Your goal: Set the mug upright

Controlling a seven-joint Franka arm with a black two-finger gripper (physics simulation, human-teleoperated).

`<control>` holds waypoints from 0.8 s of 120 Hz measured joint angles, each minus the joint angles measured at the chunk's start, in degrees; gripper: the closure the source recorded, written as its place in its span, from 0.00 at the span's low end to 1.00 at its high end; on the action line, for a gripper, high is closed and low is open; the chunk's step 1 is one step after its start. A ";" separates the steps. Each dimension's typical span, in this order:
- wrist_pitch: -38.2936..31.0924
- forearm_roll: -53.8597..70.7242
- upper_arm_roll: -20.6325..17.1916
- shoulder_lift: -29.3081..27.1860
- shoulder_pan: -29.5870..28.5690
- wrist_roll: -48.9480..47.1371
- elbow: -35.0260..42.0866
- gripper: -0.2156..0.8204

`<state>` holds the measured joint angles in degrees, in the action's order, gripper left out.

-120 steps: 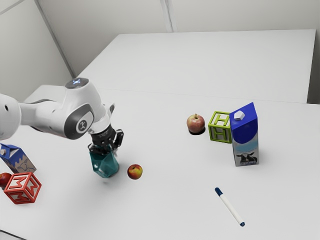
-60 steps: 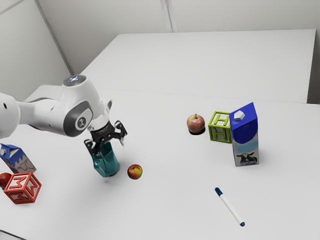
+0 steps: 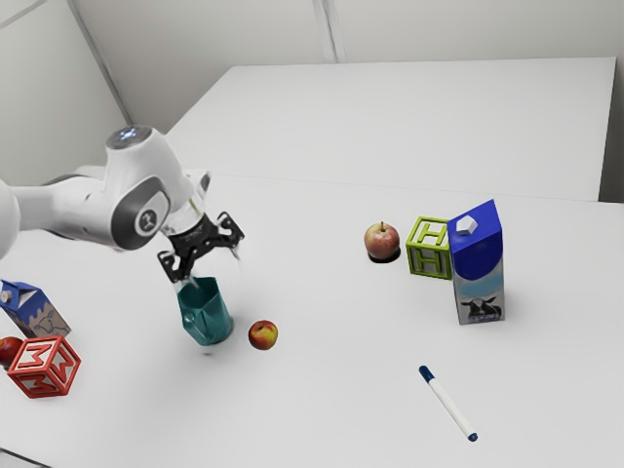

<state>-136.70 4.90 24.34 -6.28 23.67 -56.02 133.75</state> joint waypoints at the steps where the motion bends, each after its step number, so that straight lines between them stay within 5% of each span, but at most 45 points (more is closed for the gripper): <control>1: 0.15 0.01 0.00 -0.17 0.01 0.06 -0.11 0.21; 33: 9.71 0.59 -0.01 -1.77 -0.01 4.35 -9.86 0.21; 96: 33.93 1.64 -0.08 2.05 -1.61 29.54 -33.55 0.21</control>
<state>-102.77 6.54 24.26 -4.23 22.06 -26.48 100.20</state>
